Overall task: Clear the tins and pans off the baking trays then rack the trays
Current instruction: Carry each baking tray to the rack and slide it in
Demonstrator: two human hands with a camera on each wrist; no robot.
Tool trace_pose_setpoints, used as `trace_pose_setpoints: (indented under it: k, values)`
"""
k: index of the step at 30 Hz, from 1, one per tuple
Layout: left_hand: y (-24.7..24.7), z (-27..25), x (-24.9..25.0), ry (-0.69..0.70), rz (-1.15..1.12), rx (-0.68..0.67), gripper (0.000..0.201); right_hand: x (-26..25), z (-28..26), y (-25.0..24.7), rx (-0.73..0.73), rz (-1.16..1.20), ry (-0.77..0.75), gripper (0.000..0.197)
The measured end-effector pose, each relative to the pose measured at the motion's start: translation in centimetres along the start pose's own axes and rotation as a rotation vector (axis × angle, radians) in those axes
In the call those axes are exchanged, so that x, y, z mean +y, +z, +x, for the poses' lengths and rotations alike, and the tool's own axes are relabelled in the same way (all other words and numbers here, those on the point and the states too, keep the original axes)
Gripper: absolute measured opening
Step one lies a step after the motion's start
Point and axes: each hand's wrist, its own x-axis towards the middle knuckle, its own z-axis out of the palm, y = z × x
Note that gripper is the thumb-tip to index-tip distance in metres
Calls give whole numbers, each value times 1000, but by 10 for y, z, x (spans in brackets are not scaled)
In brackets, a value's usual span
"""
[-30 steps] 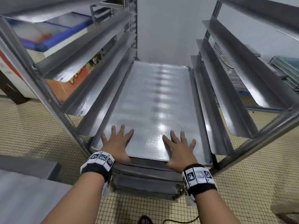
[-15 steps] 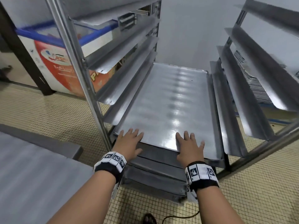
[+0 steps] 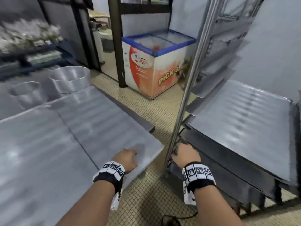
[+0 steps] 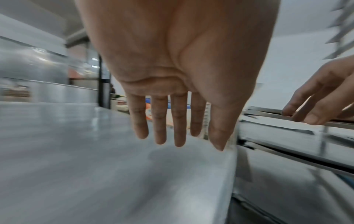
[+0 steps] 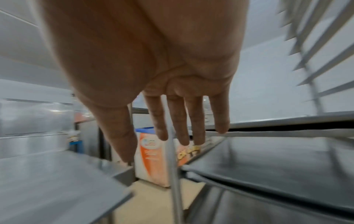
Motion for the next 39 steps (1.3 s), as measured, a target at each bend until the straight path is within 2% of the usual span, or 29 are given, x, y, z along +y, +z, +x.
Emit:
trace_pose_setpoints:
  k: [4, 8, 11, 13, 15, 17, 19, 25, 27, 29, 31, 34, 36, 39]
  values:
    - [4, -60, -88, -270, -118, 47, 60, -98, -12, 36, -103, -41, -268, 40]
    - [36, -122, -172, -550, -194, 47, 69, -179, -30, 81, -239, -72, -497, 43]
    - [54, -177, -198, -761, -224, 84, 71, -221, -44, 110, -320, -76, -550, 42]
    - [63, -213, -204, -907, -278, 85, 87, -246, -54, 129, -340, -37, -548, 50]
    - [75, -240, -207, -999, -328, 85, 96, -263, -60, 141, -331, -2, -478, 65]
    - [88, -254, -210, -1033, -353, 109, 97, -275, -62, 146, -338, 39, -348, 82]
    - [90, -259, -207, -1047, -363, 110, 94, -281, -58, 147, -371, 90, -238, 88]
    - [83, -254, -201, -1045, -406, 102, 99, -280, -37, 148, -444, 264, -73, 80]
    - [79, -250, -201, -1071, -431, 163, 102, -277, -26, 143, -461, 308, -74, 79]
    - [75, -245, -203, -1172, -482, 282, 100, -276, -12, 139, -480, 361, -71, 78]
    - [71, -246, -206, -1347, -561, 390, 97, -274, -3, 135, -490, 383, -68, 79]
    - [77, -254, -216, -1607, -668, 387, 110, -266, 8, 132, -497, 387, -64, 76]
    - [78, -259, -220, -1668, -722, 367, 118, -261, 11, 132, -499, 391, -58, 76]
    - [71, -261, -222, -1676, -725, 375, 113, -257, 11, 130, -510, 399, -40, 75]
